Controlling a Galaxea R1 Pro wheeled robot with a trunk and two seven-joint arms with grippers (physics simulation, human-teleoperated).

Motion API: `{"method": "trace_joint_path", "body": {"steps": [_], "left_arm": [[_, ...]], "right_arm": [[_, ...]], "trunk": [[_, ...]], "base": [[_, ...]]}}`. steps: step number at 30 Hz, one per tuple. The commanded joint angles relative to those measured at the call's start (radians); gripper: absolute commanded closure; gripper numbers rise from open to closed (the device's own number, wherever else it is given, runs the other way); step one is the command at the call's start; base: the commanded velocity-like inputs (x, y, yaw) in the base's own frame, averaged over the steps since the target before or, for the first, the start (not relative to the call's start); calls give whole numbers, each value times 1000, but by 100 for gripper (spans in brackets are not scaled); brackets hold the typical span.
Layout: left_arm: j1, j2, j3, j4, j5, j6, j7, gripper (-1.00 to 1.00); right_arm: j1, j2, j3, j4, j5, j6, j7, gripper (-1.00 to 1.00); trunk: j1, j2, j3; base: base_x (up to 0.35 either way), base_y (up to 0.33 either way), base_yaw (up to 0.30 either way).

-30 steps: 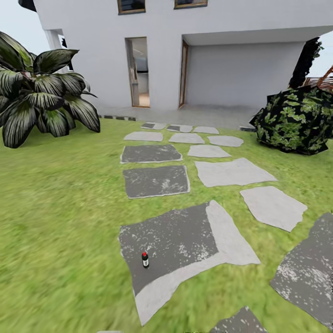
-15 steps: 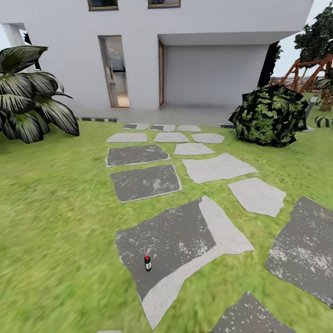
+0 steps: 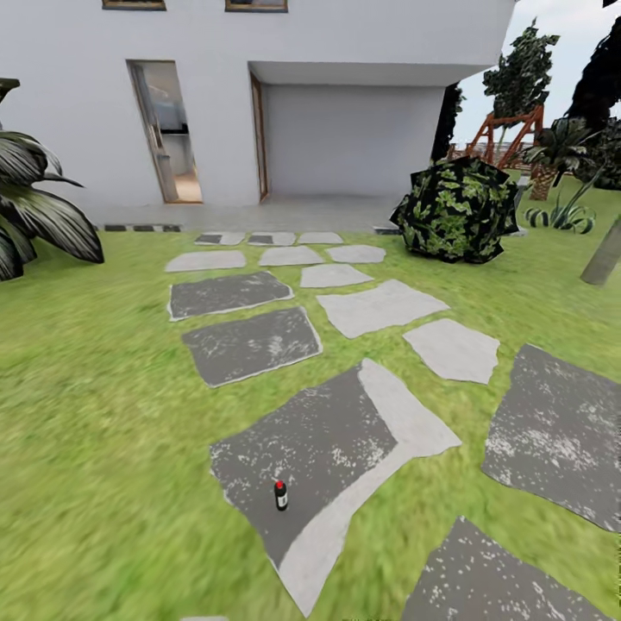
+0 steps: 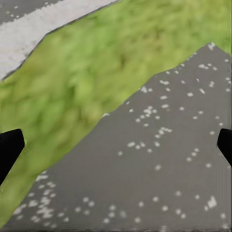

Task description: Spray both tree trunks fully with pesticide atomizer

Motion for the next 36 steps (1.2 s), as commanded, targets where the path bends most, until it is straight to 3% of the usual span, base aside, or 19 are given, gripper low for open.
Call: {"method": "trace_joint_path", "body": {"steps": [1,6,22,36], "left_arm": [[0,0,0,0,0,0,0,-100],[0,0,0,0,0,0,0,-100],[0,0,0,0,0,0,0,-100],[0,0,0,0,0,0,1,-100]], "right_arm": [[0,0,0,0,0,0,0,-100],[0,1,0,0,0,-1,0,-100],[0,1,0,-1,0,0,0,-100],[0,1,-1,0,0,0,0,-100]], "trunk": [[0,0,0],[0,0,0],[0,0,0],[0,0,0]], "base": [[0,336,-285],[0,244,-122],[0,8,-13],[0,62,-248]]}}
